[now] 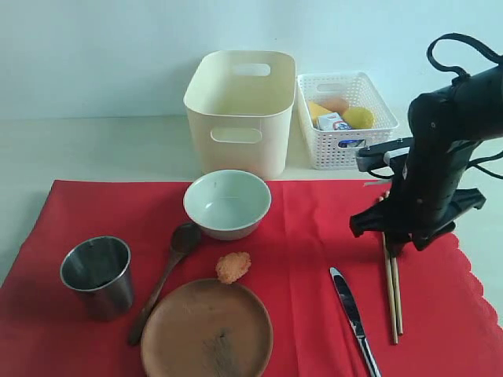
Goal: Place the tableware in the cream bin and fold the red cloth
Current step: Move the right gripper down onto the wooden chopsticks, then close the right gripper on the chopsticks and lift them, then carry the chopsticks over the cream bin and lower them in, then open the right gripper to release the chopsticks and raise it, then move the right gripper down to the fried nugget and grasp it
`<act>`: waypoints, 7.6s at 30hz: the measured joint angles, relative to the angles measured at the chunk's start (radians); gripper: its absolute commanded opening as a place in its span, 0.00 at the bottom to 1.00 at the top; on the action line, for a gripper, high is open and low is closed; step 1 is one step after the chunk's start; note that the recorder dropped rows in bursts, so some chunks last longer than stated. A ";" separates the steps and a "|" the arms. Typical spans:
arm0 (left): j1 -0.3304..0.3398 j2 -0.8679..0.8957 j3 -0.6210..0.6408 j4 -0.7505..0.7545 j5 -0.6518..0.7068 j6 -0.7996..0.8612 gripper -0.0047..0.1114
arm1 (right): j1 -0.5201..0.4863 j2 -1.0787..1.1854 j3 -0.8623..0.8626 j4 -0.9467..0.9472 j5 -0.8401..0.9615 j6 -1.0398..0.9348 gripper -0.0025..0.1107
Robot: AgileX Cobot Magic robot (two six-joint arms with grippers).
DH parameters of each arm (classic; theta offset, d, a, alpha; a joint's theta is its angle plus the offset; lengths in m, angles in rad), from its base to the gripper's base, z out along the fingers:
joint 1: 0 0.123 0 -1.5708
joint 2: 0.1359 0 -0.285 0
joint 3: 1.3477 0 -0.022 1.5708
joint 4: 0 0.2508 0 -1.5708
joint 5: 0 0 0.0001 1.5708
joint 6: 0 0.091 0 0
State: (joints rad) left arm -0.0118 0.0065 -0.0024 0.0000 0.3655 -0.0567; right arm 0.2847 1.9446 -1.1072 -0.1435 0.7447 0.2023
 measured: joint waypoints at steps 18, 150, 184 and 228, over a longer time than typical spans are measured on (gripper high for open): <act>0.000 0.000 0.000 0.000 0.000 0.000 0.04 | -0.002 0.004 0.000 0.144 -0.040 -0.147 0.41; 0.000 0.000 0.000 0.000 0.000 0.000 0.04 | -0.014 0.172 -0.718 1.527 -0.194 -1.519 0.02; 0.000 0.000 0.000 0.000 0.000 0.000 0.04 | -0.014 0.481 -0.961 1.137 -0.173 -1.330 0.48; 0.000 0.000 0.000 0.000 0.000 0.000 0.04 | 0.524 -0.035 -0.162 0.269 -0.008 -1.085 0.48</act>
State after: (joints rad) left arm -0.0118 0.0065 -0.0024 0.0000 0.3655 -0.0567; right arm 0.8084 1.9097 -1.2689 0.1250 0.7366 -0.8829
